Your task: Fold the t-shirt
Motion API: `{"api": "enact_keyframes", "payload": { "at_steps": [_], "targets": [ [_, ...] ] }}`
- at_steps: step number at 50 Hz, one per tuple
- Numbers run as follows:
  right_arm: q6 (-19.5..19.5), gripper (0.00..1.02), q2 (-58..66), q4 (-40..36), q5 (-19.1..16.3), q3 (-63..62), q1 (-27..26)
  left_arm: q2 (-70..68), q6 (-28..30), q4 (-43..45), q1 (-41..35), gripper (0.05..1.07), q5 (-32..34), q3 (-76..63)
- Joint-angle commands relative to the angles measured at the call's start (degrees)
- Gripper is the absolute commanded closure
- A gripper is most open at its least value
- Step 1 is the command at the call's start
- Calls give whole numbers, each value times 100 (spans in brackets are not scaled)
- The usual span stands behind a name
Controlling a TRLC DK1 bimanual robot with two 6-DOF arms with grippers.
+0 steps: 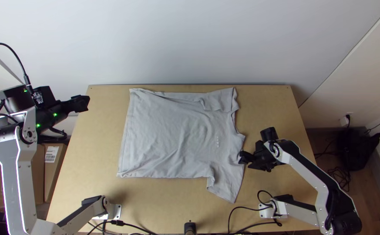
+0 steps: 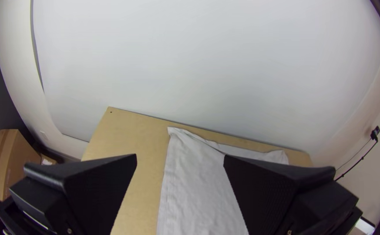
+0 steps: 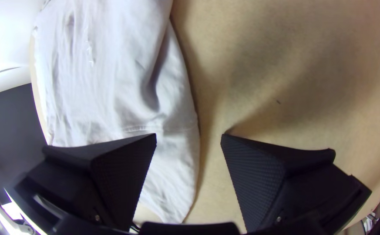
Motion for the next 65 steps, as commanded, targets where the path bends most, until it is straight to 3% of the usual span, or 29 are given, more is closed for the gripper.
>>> {"api": "enact_keyframes", "payload": {
  "at_steps": [1, 6, 12, 16, 25, 29, 37, 42, 65],
  "targets": [
    [-12, 37, 159, 151, -32, 129, 123, -42, 227, -129, 104, 11, 62, -14],
    [14, 66, 168, 441, -32, 85, 246, -42, 314, -217, 113, 11, 62, -31],
    [23, 68, 291, 362, -32, 23, 396, -42, 666, -647, 113, 11, 70, 4],
    [-65, 100, 203, 309, -23, 15, 466, -16, 1334, -1236, 78, 11, 62, 30],
    [-91, 100, -333, 300, -23, 32, 404, -86, 2687, -2598, -292, 11, 62, -506],
    [-74, 100, -465, 300, -23, 59, 352, -174, 3188, -2757, -397, 11, -255, -1147],
    [-47, 100, -632, 169, -23, 182, 273, -332, 3637, -2915, -1153, 11, -1485, -2316],
    [-47, 100, -676, 116, -23, 243, 220, -323, 3953, -2968, -1258, 20, -1529, -2923],
    [-21, 100, -825, -121, -32, 296, 220, 556, 3364, -1579, -2076, 20, -1520, -4215]
  ]
}}
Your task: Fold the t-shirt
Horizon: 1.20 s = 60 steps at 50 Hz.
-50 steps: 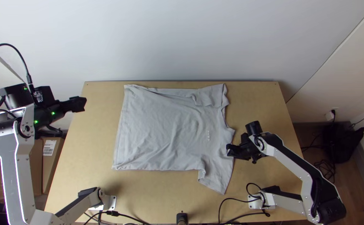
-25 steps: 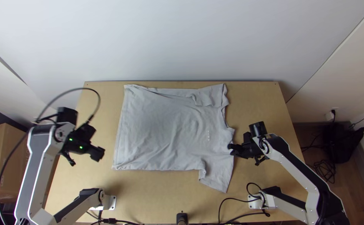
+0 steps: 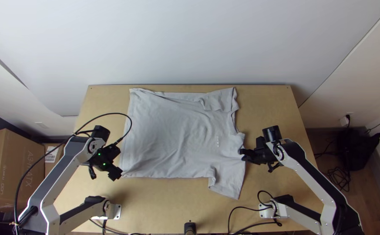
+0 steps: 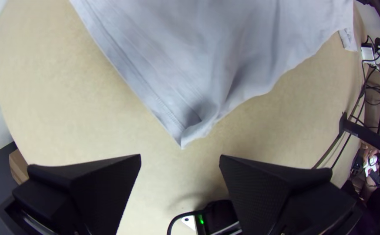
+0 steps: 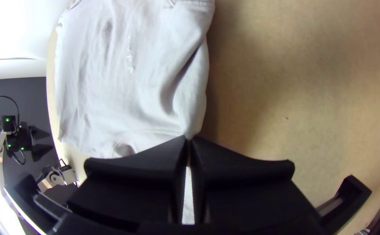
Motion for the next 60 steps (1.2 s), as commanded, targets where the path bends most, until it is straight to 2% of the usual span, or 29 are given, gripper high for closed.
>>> {"api": "enact_keyframes", "payload": {
  "at_steps": [1, 24, 27, 30, 33, 36, 39, 40, 50, 60],
  "targets": [
    [-19, 100, -100, -104, -21, 75, -21, 278, -183, 139, -179, 20, -10, -246],
    [-10, 100, -346, -104, -21, -4, -100, 859, -262, 359, -442, 21, 51, -316],
    [87, 100, -355, -104, -21, 14, -214, 902, -262, 447, -442, 33, 78, -316],
    [87, 100, -363, -104, -21, 31, -284, 911, -298, 552, -407, 41, 227, -333],
    [69, 100, -398, -104, -21, 40, -372, 876, -254, 544, -425, 55, 324, -439],
    [69, 100, -451, -104, -21, 49, -416, 850, -245, 623, -451, 75, 333, -509],
    [69, 100, -522, -113, -21, 49, -442, 850, -245, 755, -442, 102, 324, -536],
    [69, 100, -530, -122, -21, 58, -442, 832, -245, 772, -425, 105, 324, -536],
    [43, 100, -715, -297, -12, 137, -574, 621, 10, 711, 23, 104, 315, -509],
    [43, 100, -882, -376, 5, 427, -653, 261, -51, 755, 691, 104, 377, 396]
  ]
}}
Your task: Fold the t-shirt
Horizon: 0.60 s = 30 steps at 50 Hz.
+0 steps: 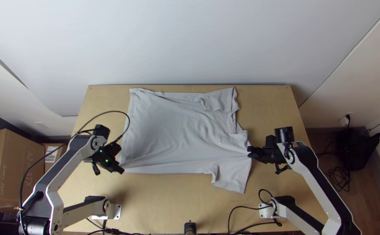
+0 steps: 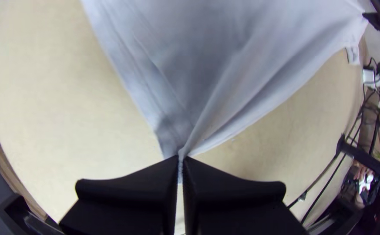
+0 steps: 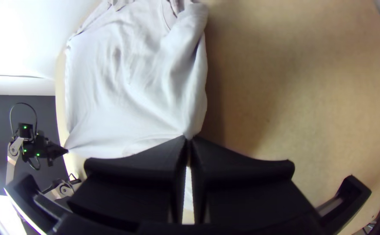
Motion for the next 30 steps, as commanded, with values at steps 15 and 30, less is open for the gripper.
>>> {"api": "enact_keyframes", "payload": {
  "at_steps": [15, 30],
  "targets": [
    [-375, 100, -75, 48, 497, 1570, -259, -675, -1056, 1407, 881, 104, 284, 1753],
    [-858, 100, 1111, 57, 831, 4119, -180, -411, -1935, 1995, 1355, 105, 275, 3581]
  ]
}}
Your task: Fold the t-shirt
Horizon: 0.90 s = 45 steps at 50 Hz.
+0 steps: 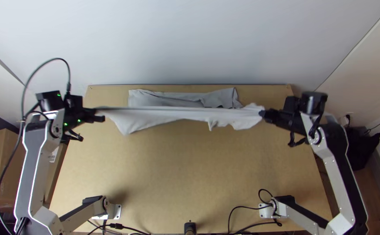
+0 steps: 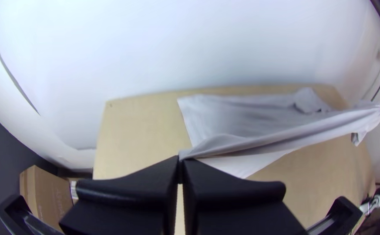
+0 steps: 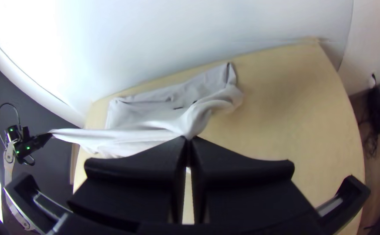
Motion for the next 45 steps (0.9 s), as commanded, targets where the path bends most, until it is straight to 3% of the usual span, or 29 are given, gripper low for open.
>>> {"api": "enact_keyframes", "payload": {
  "at_steps": [1, 8, 25, 31, 45],
  "targets": [
    [-458, 100, 482, 22, 455, 894, 2, 182, -416, 138, 271, 105, -167, 859],
    [-951, 100, 1054, 189, 869, 2010, 186, 604, -785, 146, 385, 105, -167, 1975],
    [-1030, 100, 2539, 365, 1405, 5859, 327, 1632, -1638, 348, 429, 105, -430, 4928],
    [-1039, 100, 2082, 839, 1545, 5851, 635, 1500, -1655, 568, 420, 105, -483, 5288],
    [-880, 100, 491, 734, 1589, 5350, 1153, 357, -1875, 691, 719, 105, -483, 5183]
  ]
}}
